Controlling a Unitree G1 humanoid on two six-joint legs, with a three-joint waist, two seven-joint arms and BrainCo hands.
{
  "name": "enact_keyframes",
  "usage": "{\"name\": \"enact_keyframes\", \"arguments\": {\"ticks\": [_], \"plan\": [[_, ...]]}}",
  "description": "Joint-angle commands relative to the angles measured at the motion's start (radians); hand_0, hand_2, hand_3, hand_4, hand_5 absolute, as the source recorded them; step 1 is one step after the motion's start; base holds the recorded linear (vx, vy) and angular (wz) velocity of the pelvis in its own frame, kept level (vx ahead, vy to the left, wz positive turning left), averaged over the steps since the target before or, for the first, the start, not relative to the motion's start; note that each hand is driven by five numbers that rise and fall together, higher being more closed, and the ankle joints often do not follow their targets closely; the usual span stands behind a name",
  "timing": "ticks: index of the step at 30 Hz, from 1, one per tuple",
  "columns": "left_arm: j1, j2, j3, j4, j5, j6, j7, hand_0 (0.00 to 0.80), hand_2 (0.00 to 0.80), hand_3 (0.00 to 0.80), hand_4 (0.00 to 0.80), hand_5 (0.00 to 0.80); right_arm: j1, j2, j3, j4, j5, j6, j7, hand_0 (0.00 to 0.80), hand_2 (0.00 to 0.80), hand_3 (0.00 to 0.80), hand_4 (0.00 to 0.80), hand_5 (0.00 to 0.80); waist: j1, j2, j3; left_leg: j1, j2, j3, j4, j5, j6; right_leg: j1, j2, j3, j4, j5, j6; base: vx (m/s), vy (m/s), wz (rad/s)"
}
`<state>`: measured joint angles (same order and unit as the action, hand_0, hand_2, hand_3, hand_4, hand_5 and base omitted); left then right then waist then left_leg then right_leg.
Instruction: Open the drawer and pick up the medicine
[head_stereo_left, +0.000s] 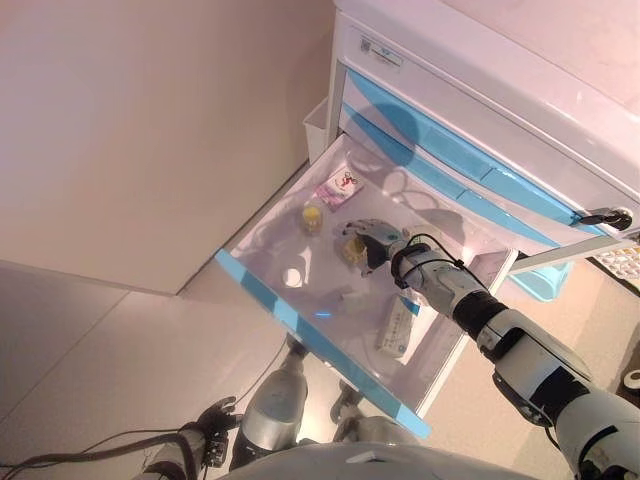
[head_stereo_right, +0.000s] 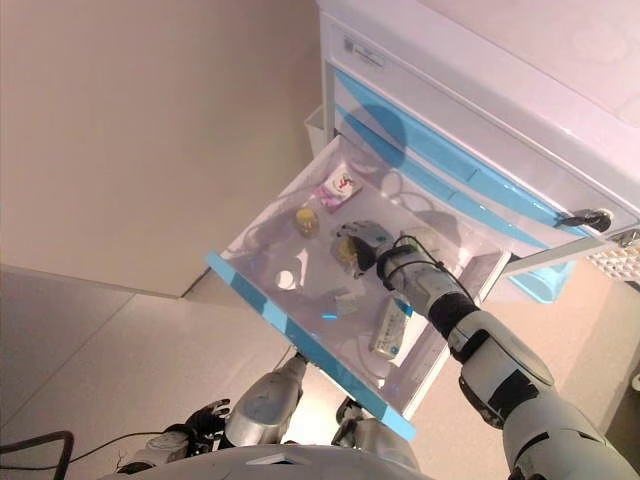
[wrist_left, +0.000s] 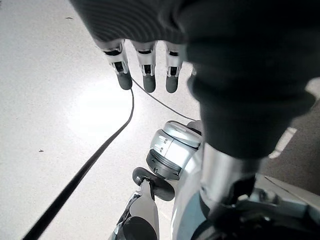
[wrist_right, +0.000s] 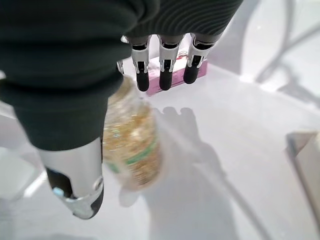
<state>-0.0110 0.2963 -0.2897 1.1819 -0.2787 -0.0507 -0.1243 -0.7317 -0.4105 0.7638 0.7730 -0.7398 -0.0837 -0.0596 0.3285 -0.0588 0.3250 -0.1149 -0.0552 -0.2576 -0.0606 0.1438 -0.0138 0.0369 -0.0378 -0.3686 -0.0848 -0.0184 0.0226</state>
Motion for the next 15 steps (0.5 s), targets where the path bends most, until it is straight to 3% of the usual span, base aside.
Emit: {"name": "enact_keyframes", "arguments": {"ticks": [1, 15], "plan": [[-0.014, 0.004, -0.055, 0.007, -0.029, -0.023, -0.009, 0.0, 0.0, 0.0, 0.0, 0.0, -0.084, -0.015, 0.047, -0.053, -0.013, 0.004, -0.041, 0.0, 0.0, 0.0, 0.0, 0.0, 0.015, -0.009, 0.013, 0.006, -0.043, 0.037, 0.024, -0.084, 0.018, -0.09, -0.042, 0.04, 0.131, 0.011, 0.011, 0.0, 0.0, 0.0], [-0.005, 0.005, -0.063, -0.014, -0.029, -0.017, -0.007, 0.0, 0.0, 0.0, 0.0, 0.0, -0.085, -0.01, 0.056, -0.058, 0.008, -0.001, -0.025, 0.0, 0.0, 0.0, 0.0, 0.0, 0.023, -0.007, 0.01, 0.007, -0.045, 0.031, 0.019, -0.083, 0.02, -0.089, -0.043, 0.035, 0.127, 0.012, 0.014, 0.0, 0.0, 0.0]]}}
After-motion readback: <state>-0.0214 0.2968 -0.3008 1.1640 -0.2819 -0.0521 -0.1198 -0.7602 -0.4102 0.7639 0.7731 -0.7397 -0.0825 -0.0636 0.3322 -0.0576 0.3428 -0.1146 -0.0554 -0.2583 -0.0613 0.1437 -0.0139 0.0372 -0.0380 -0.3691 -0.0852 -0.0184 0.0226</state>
